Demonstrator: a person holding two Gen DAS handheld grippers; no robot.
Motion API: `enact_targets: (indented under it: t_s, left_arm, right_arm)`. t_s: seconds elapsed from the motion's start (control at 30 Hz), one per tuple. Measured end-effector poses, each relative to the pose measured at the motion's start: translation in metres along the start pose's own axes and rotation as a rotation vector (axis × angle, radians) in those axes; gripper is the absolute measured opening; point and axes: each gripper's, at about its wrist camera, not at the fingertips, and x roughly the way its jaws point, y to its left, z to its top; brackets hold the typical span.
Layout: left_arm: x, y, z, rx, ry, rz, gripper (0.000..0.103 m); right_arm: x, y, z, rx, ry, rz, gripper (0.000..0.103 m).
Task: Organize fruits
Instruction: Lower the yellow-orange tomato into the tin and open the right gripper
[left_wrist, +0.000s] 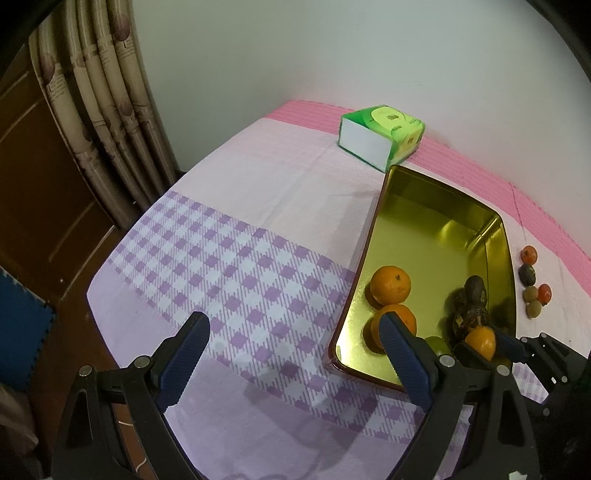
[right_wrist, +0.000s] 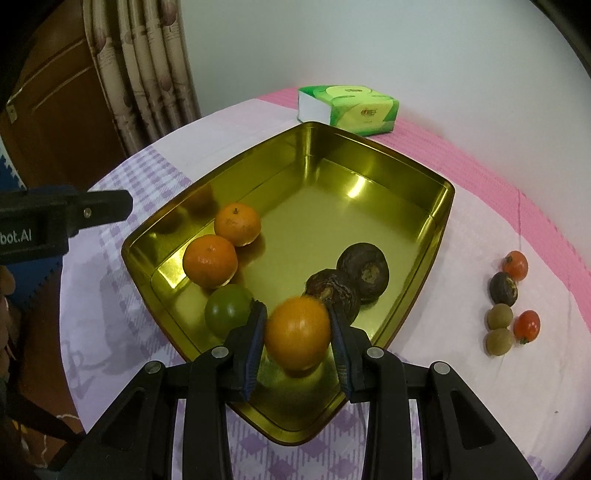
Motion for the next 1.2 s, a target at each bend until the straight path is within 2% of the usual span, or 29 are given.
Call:
enact_targets:
  t_s: [0.33, 0.63, 0.87, 1.2]
  left_arm:
    - [0.0, 0.0, -0.001, 0.003, -0.001, 0.001, 0.091]
    - [-0.001, -0.005, -0.003, 0.027, -0.005, 0.004, 0.091]
    - [-0.002, -0.01, -0.005, 0.049, -0.009, 0.006, 0.091]
    - [-0.003, -0.013, -0.006, 0.055, -0.01, 0.008, 0.091]
  right_arm:
    - [-0.01, -0.003, 0.001, 0.027, -0.022, 0.022, 0.036]
    - [-0.044, -0.018, 0.004, 0.085, -0.101, 0.022, 0.036]
    - [-0.058, -0.066, -0.006, 0.171, -0.117, -0.05, 0.036]
    - [-0.068, -0.15, -0.053, 0.302, -0.074, -0.204, 0.036]
